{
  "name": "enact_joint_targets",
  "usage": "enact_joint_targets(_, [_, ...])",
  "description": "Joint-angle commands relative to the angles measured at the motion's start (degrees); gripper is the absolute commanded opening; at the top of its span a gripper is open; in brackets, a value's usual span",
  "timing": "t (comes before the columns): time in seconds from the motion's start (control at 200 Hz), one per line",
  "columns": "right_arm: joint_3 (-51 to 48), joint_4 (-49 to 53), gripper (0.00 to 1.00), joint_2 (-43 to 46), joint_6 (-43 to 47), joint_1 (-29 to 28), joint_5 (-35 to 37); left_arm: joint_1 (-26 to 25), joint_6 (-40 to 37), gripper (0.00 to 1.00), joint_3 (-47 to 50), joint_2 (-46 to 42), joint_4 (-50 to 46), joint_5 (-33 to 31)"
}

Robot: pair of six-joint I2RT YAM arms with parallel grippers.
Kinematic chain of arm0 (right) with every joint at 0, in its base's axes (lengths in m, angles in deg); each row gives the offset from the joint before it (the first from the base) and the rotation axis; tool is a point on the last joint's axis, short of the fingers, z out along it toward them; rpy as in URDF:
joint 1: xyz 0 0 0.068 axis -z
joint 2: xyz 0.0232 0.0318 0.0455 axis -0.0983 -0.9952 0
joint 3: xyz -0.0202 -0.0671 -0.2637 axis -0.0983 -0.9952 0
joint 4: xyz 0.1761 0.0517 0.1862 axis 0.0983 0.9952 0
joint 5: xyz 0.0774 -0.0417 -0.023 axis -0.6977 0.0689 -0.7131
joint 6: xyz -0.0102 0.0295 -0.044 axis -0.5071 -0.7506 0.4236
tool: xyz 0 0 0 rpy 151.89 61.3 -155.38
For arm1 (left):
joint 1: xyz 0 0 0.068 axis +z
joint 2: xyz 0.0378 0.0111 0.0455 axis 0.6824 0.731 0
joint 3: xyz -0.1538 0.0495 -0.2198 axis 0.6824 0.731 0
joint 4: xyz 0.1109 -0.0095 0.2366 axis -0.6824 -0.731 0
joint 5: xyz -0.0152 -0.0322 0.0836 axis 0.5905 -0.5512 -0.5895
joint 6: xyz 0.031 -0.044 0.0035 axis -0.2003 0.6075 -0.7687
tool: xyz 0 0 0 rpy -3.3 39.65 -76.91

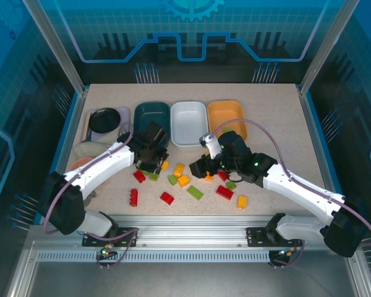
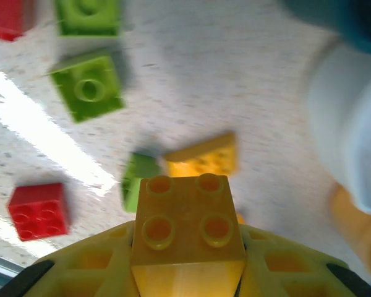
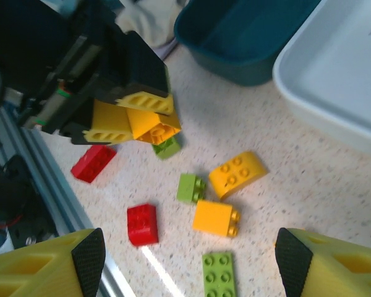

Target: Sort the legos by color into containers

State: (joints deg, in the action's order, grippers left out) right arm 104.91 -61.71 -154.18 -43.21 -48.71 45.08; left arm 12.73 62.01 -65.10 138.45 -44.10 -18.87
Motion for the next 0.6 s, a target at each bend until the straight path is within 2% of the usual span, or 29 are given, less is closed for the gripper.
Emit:
enact_joint_targets(0.0, [2.75, -2.29, 0.76, 0.37, -2.26, 1.59, 3.58, 2.80, -9.32, 0.32, -6.46, 0.87, -7.52, -4.87])
enact_joint_targets(0.17, [5.26, -3.68, 0.76, -3.05, -5.59, 3.58, 4.04, 12.13, -21.99, 0.32, -17.75, 12.52, -6.15, -1.16])
enact_joint_targets(0.34, [7.76, -2.82, 0.76, -6.83, -8.94, 4.65, 3.42, 16.49, -36.93, 0.32, -34.61, 28.82, -7.33, -1.26])
enact_joint_targets(0.45, [8.90, -1.46, 0.76, -9.09, -9.95, 4.79, 3.01, 17.94, -39.95, 0.33, -43.64, 37.85, -10.75, -1.32])
enact_joint_targets(0.595, [9.52, -0.79, 0.76, -11.27, -10.44, 4.84, 2.63, 18.83, -41.91, 0.37, -49.00, 45.49, -11.66, -2.20])
